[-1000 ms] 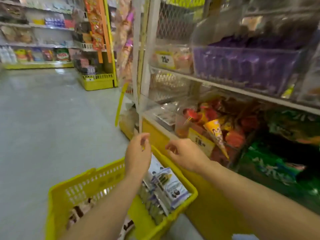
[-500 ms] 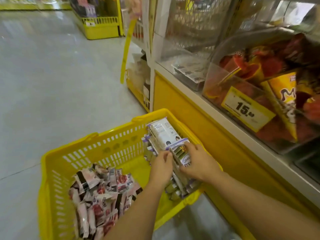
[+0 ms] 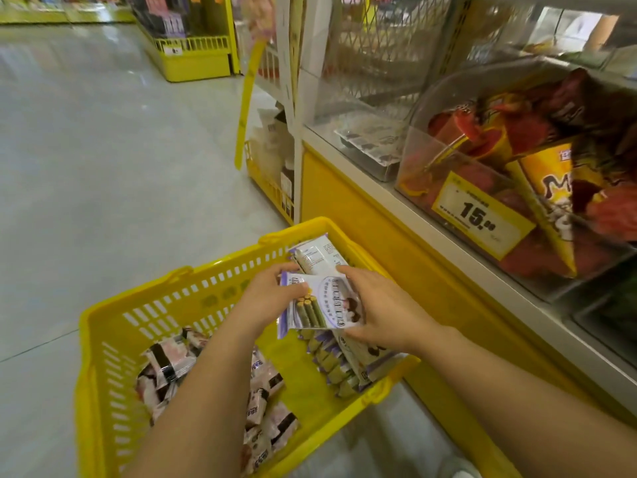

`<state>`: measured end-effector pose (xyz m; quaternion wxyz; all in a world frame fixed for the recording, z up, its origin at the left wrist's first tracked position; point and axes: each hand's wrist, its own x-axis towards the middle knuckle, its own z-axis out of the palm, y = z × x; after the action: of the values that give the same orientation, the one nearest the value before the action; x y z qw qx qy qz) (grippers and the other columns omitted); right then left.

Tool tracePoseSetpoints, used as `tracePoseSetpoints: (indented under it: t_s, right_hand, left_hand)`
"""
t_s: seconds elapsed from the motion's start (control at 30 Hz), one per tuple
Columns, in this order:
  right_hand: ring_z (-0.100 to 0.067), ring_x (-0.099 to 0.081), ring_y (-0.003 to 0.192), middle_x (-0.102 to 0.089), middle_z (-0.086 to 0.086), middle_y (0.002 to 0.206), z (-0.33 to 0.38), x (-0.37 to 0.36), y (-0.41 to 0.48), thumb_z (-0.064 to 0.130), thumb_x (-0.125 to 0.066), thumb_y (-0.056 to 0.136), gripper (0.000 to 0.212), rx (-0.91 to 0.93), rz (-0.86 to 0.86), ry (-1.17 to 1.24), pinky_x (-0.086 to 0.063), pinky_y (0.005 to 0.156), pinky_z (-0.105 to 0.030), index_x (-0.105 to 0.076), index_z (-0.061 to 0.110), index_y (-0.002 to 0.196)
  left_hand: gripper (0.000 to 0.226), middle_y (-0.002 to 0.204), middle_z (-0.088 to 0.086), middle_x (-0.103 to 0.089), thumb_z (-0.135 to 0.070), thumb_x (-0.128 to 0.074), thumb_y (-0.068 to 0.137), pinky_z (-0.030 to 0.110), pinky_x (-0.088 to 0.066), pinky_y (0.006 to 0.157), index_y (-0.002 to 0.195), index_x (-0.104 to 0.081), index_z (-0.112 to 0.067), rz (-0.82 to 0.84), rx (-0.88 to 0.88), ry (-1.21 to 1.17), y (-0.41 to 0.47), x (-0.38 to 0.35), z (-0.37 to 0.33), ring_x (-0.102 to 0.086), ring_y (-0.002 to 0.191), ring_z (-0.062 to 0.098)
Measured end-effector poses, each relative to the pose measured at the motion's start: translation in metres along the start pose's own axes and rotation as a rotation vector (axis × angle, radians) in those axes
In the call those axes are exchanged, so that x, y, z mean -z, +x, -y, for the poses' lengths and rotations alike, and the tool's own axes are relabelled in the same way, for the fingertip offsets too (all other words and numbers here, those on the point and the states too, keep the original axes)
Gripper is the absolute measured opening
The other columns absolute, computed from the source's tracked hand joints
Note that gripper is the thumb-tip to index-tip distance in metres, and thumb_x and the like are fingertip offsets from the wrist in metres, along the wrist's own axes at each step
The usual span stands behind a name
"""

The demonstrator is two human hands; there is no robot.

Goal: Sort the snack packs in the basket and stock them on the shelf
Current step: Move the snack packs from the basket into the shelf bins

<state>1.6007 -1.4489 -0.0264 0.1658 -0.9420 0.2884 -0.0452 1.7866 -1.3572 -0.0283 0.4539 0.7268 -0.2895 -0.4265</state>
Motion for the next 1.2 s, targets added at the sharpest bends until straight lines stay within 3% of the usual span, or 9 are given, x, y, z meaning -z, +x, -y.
tracePoseSetpoints:
  t_s: [0.07,0.13,0.27,0.4,0.53,0.73,0.9,1.07,1.2]
  right_hand:
    - [-0.014,-0.034,0.136,-0.035,0.006,0.15,-0.007,-0.007,-0.003,0.051,-0.077,0.069,0.101,-0.146,0.02,0.043,-0.034,0.106,-0.031,-0.02,0.026,0.149]
    - [-0.018,-0.04,0.131,-0.039,0.001,0.146,-0.014,-0.017,-0.005,0.051,-0.075,0.072,0.097,-0.282,0.072,0.06,-0.041,0.103,-0.034,-0.02,0.025,0.148]
    - [-0.025,-0.051,0.121,-0.04,-0.006,0.143,-0.013,-0.038,-0.006,0.064,-0.06,0.077,0.094,-0.484,0.173,-0.075,-0.05,0.085,-0.035,-0.015,0.02,0.147]
    - [-0.024,-0.061,0.099,-0.056,-0.006,0.121,-0.01,-0.035,-0.002,0.067,-0.057,0.077,0.08,-0.507,0.088,-0.105,-0.048,0.065,-0.032,-0.032,0.016,0.133]
    - [-0.024,-0.062,0.099,-0.059,-0.004,0.117,-0.004,-0.007,-0.007,0.06,-0.062,0.075,0.076,-0.524,-0.014,-0.035,-0.054,0.074,-0.037,-0.035,0.018,0.132]
    - [-0.016,-0.059,0.108,-0.052,0.006,0.13,0.027,0.065,-0.036,0.063,-0.063,0.073,0.079,-0.349,-0.242,0.073,-0.053,0.082,-0.036,-0.035,0.029,0.139]
    - [-0.007,-0.047,0.116,-0.043,0.013,0.131,0.056,0.125,-0.082,0.056,-0.063,0.075,0.083,-0.033,-0.371,0.066,-0.044,0.089,-0.025,-0.027,0.032,0.146]
    - [-0.005,-0.032,0.132,-0.031,0.013,0.145,0.083,0.164,-0.122,0.066,-0.048,0.07,0.09,0.193,-0.253,-0.108,-0.029,0.107,-0.019,-0.026,0.029,0.149]
    - [-0.003,-0.03,0.136,-0.027,0.017,0.149,0.094,0.191,-0.138,0.062,-0.059,0.075,0.086,0.235,-0.189,-0.118,-0.03,0.111,-0.025,-0.027,0.031,0.149]
  left_hand:
    - [0.032,0.107,0.007,-0.068,-0.011,-0.068,0.087,0.033,-0.058,0.071,0.116,-0.059,-0.019,-0.092,0.039,-0.068,-0.004,0.006,0.006,-0.07,0.086,0.02]
    - [0.019,0.098,0.005,-0.07,-0.01,-0.067,0.087,0.027,-0.053,0.06,0.103,-0.062,-0.019,-0.148,0.053,-0.116,-0.005,0.011,0.01,-0.07,0.079,0.018]
    - [0.004,0.09,0.011,-0.072,-0.013,-0.067,0.087,0.028,-0.048,0.062,0.084,-0.064,-0.015,-0.226,0.039,-0.185,-0.002,0.017,0.008,-0.069,0.08,0.025]
    - [0.005,0.077,0.006,-0.071,-0.015,-0.066,0.088,0.022,-0.047,0.054,0.084,-0.064,-0.014,-0.272,0.036,-0.329,-0.001,0.021,0.003,-0.067,0.061,0.014]
    - [0.002,0.077,0.009,-0.071,-0.007,-0.062,0.09,0.035,-0.056,0.069,0.09,-0.064,-0.007,-0.258,0.111,-0.585,-0.008,0.028,-0.01,-0.068,0.07,0.021]
    - [0.008,0.069,0.013,-0.072,0.003,-0.054,0.092,0.037,-0.059,0.053,0.093,-0.061,-0.002,-0.067,0.12,-0.778,-0.047,0.035,-0.048,-0.069,0.068,0.025]
    - [0.042,0.114,0.02,-0.068,0.006,-0.047,0.092,0.05,-0.055,0.083,0.13,-0.052,-0.012,0.24,0.044,-0.682,-0.096,0.03,-0.087,-0.065,0.105,0.036]
    - [0.041,0.119,0.019,-0.067,-0.001,-0.052,0.092,0.058,-0.044,0.1,0.128,-0.056,-0.019,0.436,-0.106,-0.488,-0.148,0.016,-0.112,-0.06,0.114,0.039]
    - [0.036,0.122,0.013,-0.066,-0.031,-0.048,0.096,0.048,-0.05,0.096,0.125,-0.064,-0.017,0.477,-0.171,-0.45,-0.183,0.013,-0.127,-0.063,0.113,0.03]
